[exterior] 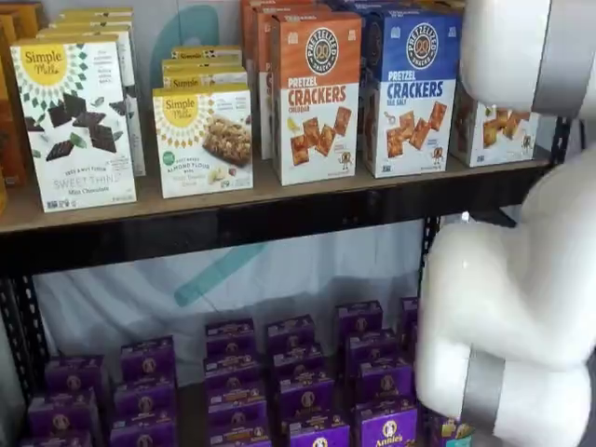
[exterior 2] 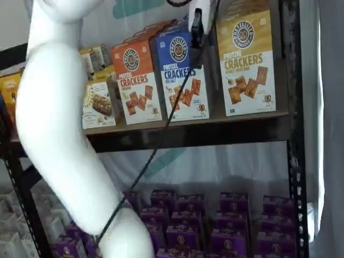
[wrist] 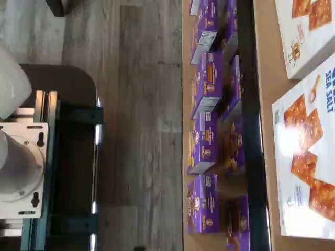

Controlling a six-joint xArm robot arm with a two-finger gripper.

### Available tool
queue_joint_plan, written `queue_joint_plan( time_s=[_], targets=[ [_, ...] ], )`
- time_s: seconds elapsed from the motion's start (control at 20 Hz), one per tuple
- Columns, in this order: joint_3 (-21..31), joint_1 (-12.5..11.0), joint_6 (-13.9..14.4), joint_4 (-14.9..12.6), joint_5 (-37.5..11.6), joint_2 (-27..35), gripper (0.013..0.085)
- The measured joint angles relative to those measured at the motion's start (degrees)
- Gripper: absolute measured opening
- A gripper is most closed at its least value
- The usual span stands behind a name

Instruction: Retrieve the yellow and white box located on the top shelf, the sixth one from the left

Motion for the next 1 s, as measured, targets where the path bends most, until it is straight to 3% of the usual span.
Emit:
queue_joint_plan(
  time_s=[0.15,0.35,1.0],
  targets=[
    [2.58,2.77,-0.02,-5.04,-2.29,-2.0,0.085],
    [6.57,2.48,-0.25,-4.35,-5.27,-4.69,0.085],
    [12.44,-9.74,-2.62,18.91,-14.53,-9.96,0.085]
  ],
)
